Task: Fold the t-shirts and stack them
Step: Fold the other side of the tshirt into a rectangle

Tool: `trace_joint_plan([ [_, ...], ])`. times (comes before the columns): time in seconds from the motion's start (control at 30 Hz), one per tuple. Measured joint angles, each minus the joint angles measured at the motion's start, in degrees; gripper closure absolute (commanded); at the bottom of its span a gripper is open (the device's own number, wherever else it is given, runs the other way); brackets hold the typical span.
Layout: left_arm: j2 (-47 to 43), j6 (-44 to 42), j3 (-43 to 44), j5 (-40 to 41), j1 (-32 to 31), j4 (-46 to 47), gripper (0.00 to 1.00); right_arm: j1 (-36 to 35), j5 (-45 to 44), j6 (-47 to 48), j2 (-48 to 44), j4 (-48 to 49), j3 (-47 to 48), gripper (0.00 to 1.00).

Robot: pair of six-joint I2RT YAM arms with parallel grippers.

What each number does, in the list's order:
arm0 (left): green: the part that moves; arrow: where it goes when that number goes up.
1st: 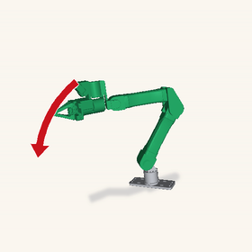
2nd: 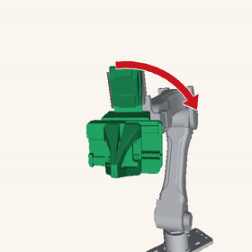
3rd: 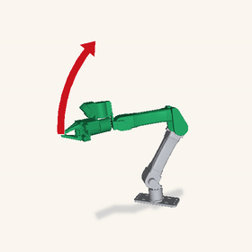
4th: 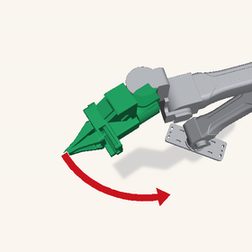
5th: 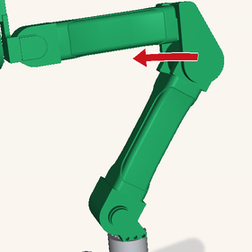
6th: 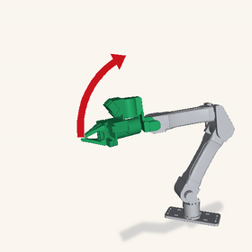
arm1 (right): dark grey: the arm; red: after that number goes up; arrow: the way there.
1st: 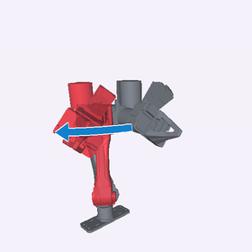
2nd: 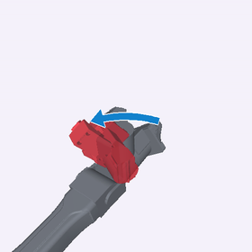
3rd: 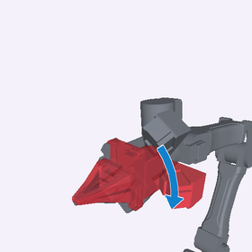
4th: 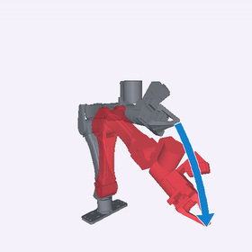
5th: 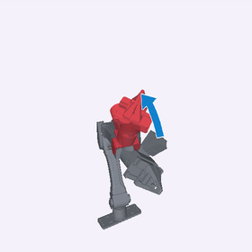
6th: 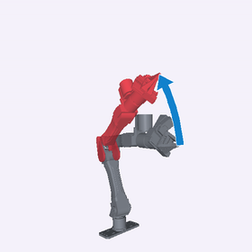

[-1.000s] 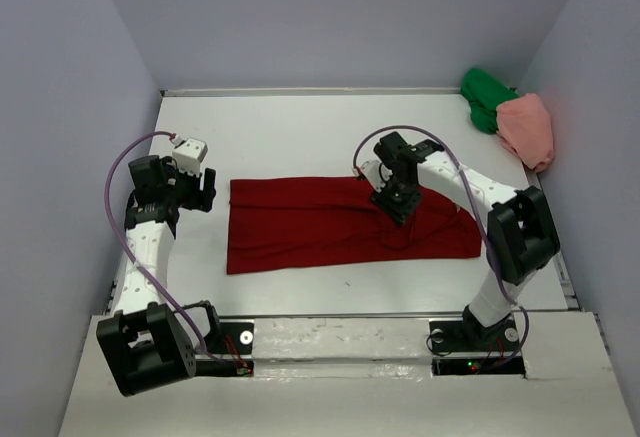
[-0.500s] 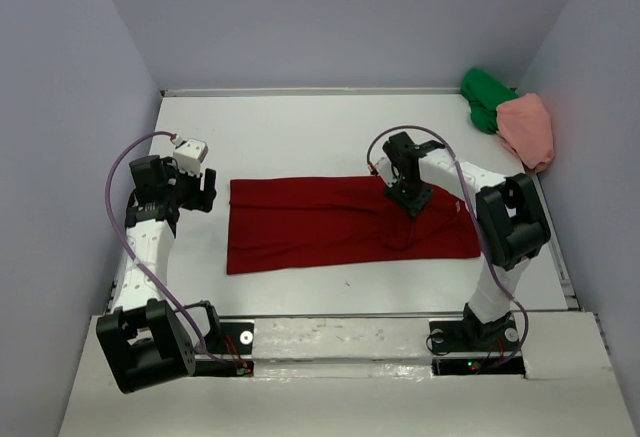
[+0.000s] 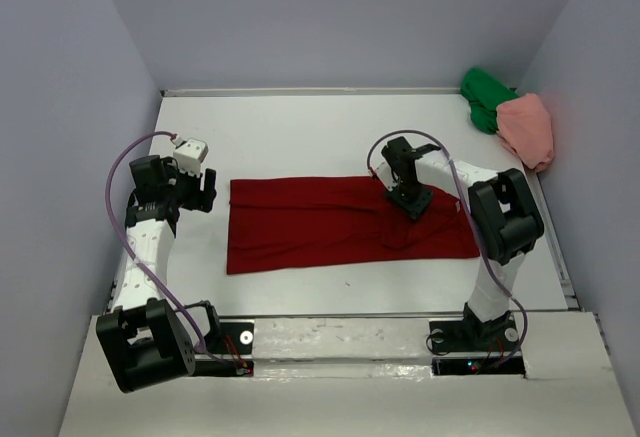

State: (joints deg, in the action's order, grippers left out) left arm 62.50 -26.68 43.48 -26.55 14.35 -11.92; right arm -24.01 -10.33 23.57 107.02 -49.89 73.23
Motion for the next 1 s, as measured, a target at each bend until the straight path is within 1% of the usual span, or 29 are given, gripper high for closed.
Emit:
trace_joint_plan([
  [0.07,0.0,-0.04,0.0,0.0,0.0,0.0,0.23,0.09,0.0,-0.02,0.68,0.13,0.0,0.77],
  [0.13,0.0,-0.07,0.0,0.0,0.0,0.0,0.23,0.2,0.0,0.13,1.16,0.26,0.0,0.82],
  [0.2,0.0,-0.07,0.0,0.02,0.0,0.0,0.23,0.35,0.0,0.2,1.38,0.26,0.0,0.9],
  [0.3,0.0,-0.07,0.0,0.02,0.0,0.0,0.23,0.44,-0.02,0.2,1.38,0.26,0.0,0.96],
  [0.63,0.0,-0.07,0.0,0.0,0.0,-0.04,0.23,0.44,-0.24,0.13,0.5,-0.57,-0.04,1.0],
  [1.0,-0.02,-0.07,0.0,-0.57,0.0,-0.17,0.23,0.44,-0.15,-1.14,-8.02,-4.63,-1.09,1.0],
])
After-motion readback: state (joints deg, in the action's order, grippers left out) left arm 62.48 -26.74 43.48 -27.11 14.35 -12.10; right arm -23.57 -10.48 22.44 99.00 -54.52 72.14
